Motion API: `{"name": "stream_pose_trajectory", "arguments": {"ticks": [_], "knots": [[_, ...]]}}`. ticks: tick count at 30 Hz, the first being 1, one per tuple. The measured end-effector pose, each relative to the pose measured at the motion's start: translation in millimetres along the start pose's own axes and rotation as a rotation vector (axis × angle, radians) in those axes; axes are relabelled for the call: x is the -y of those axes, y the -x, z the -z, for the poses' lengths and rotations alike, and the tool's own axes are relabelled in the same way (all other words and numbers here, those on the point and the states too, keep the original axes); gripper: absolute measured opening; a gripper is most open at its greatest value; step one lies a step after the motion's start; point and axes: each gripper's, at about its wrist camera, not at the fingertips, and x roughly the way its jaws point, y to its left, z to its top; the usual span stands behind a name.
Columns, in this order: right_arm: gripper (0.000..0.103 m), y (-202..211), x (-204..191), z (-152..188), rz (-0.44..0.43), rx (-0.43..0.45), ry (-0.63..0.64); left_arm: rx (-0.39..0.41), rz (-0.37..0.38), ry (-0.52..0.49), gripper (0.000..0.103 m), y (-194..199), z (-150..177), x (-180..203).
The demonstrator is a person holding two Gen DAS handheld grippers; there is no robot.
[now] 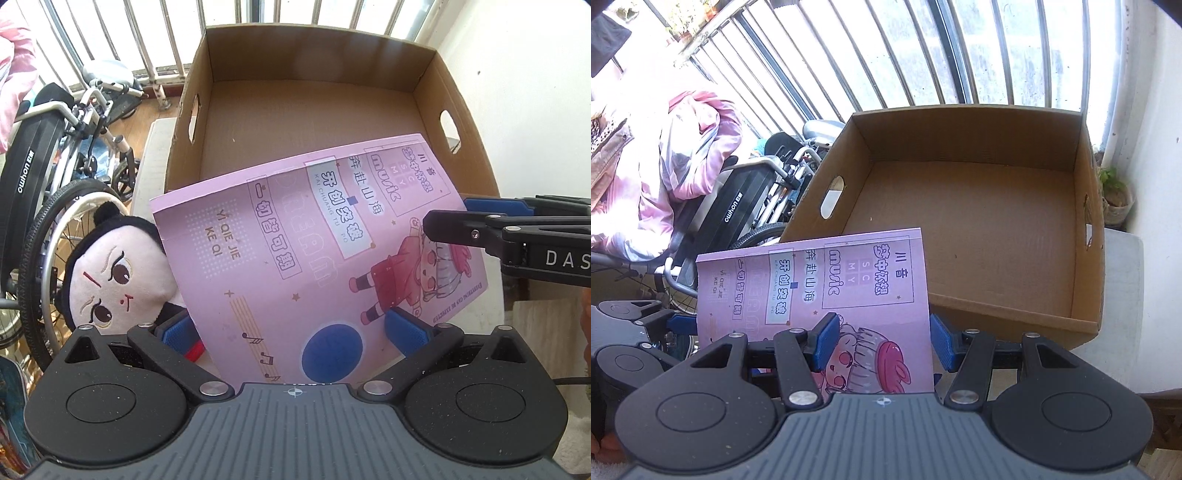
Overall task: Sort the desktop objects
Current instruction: 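Lower the book stack into the cardboard box with the right gripper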
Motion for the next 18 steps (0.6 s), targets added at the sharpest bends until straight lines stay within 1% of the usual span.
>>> {"name": "stream_pose_trajectory", "arguments": {"ticks": [8, 13, 18], "knots": [[0.058, 6.1, 4.5, -20.0, -0.011, 0.028, -0.028, 0.048, -0.017, 0.002, 0.103, 11.3, -23.0, 3.8], [0.058, 8.6, 8.1, -32.1, 0.006, 0.053, -0.066, 0.065, 0.003, -0.017, 0.103, 13.1, -36.6, 2.9], [0.058, 11.8, 8.8, -39.9, 0.052, 0.066, -0.11, 0.072, 0.04, -0.052, 0.103, 8.2, -50.6, -2.4]]}}
